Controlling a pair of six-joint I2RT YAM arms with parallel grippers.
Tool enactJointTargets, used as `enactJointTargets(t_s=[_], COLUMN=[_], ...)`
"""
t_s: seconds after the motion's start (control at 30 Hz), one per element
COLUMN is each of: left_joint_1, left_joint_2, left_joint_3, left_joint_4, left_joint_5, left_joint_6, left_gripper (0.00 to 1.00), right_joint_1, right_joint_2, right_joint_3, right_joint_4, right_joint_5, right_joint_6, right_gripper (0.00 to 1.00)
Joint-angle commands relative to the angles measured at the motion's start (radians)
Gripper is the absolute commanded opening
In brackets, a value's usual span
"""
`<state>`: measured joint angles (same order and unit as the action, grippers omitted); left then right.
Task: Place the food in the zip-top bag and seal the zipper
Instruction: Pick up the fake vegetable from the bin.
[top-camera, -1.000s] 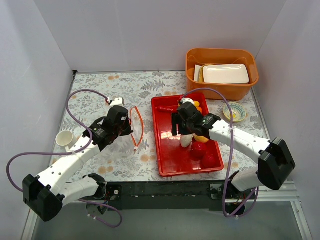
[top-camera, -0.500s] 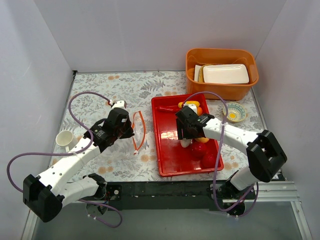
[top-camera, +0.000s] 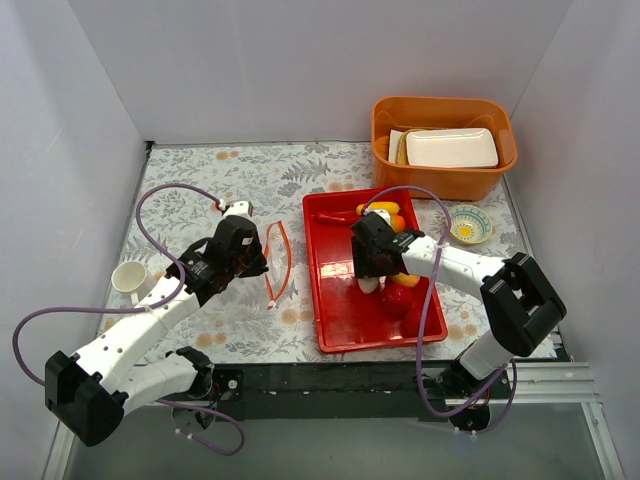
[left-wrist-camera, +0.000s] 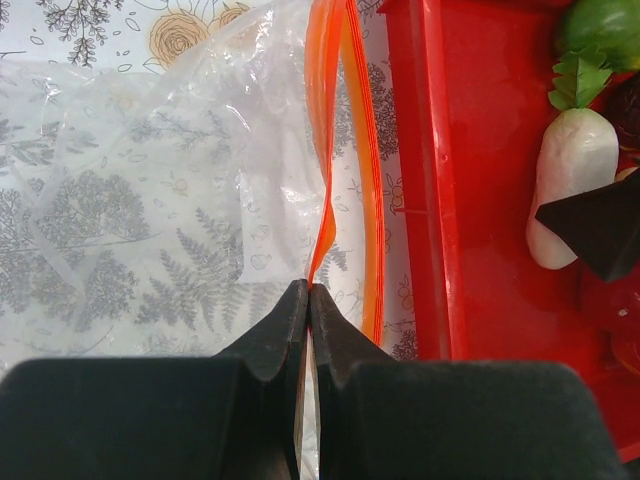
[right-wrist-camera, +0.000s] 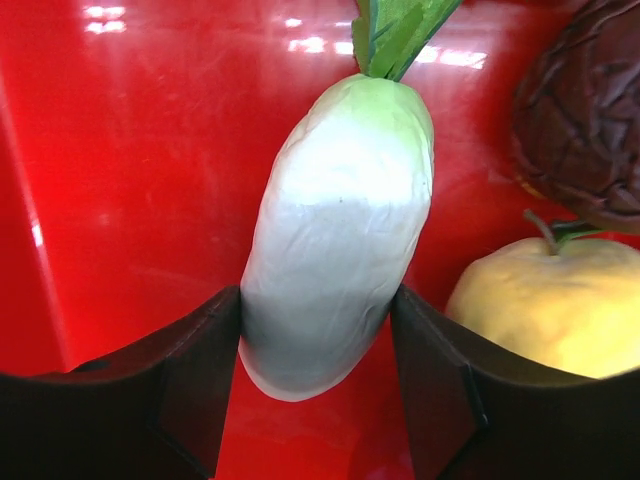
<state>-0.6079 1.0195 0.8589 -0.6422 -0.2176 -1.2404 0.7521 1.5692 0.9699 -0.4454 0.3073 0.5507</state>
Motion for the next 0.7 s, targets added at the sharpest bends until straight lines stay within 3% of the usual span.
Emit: enactJointTargets(t_s=[0.0, 0.33, 0.47, 0.67], left_joint_1=[0.003, 0.003, 0.003, 0.003], left_joint_2=[-0.027, -0.016, -0.012, -0.012], left_joint_3=[-0.001, -0.015, -0.011, -0.003], left_joint_4=[0.001, 0.016, 0.022, 0.024], left_joint_5=[-0.025, -0.009, 0.001, 0.012], left_joint_6=[0.019, 0.024, 0.016, 0.013], left_gripper=[0.00, 0.00, 0.00, 0.00], right_joint_1=[-0.002, 0.006, 0.012, 0.047], right_joint_2=[-0.069, -0.227, -0.204, -0.124], right_joint_3=[-0.033, -0.008, 0.044, 0.116], right_joint_4=[0.071, 0.206, 0.272, 0.382], right_joint_5=[-0.102, -0.362, -0.551, -0.674], right_joint_6=[-0.017, -0.009, -0.002, 0.032], right_gripper=[0.30, 0.28, 0.30, 0.30])
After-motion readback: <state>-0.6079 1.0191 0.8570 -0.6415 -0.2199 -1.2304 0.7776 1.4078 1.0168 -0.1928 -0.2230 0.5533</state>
